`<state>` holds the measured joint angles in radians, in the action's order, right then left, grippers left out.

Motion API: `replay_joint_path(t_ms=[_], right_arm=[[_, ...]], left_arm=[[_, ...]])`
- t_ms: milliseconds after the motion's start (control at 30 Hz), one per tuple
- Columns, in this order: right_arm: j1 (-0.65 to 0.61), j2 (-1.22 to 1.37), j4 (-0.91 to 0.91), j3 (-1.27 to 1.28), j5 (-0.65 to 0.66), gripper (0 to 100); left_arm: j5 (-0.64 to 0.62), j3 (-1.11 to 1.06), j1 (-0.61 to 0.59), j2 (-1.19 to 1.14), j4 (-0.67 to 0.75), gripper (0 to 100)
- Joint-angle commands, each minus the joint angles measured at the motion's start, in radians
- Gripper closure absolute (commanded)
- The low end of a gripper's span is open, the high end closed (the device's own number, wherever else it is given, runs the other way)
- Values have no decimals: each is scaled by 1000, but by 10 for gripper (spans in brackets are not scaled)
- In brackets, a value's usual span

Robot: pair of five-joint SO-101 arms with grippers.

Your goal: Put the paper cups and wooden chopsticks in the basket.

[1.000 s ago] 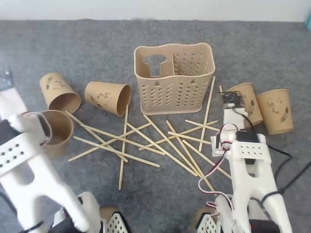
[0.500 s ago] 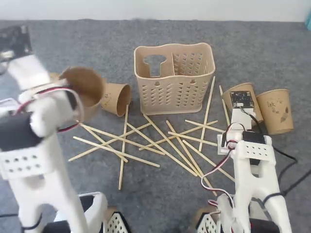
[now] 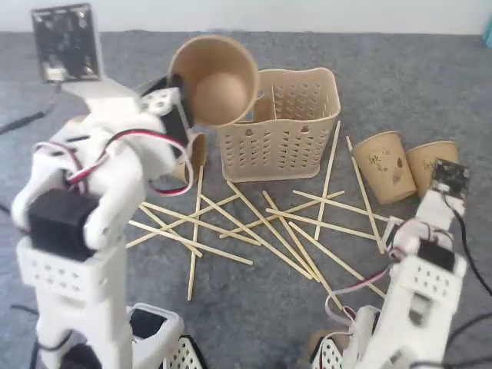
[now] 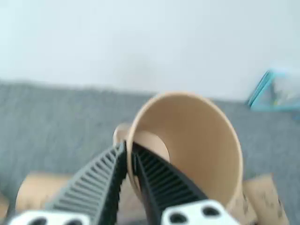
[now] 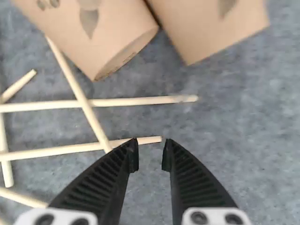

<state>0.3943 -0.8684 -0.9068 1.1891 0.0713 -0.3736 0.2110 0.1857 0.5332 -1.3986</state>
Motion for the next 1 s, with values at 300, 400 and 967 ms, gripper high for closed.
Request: replay_joint_path(t_ms=[300,400,967], right_arm=[[13,-558,4,196,-6,909],[13,-555,2,196,-6,909],[13,-542,4,192,-6,909]], left_arm=[[-75,478,143,-528,51,988],[-97,579,153,-641,51,988],[-123,679,195,-844,-84,780]])
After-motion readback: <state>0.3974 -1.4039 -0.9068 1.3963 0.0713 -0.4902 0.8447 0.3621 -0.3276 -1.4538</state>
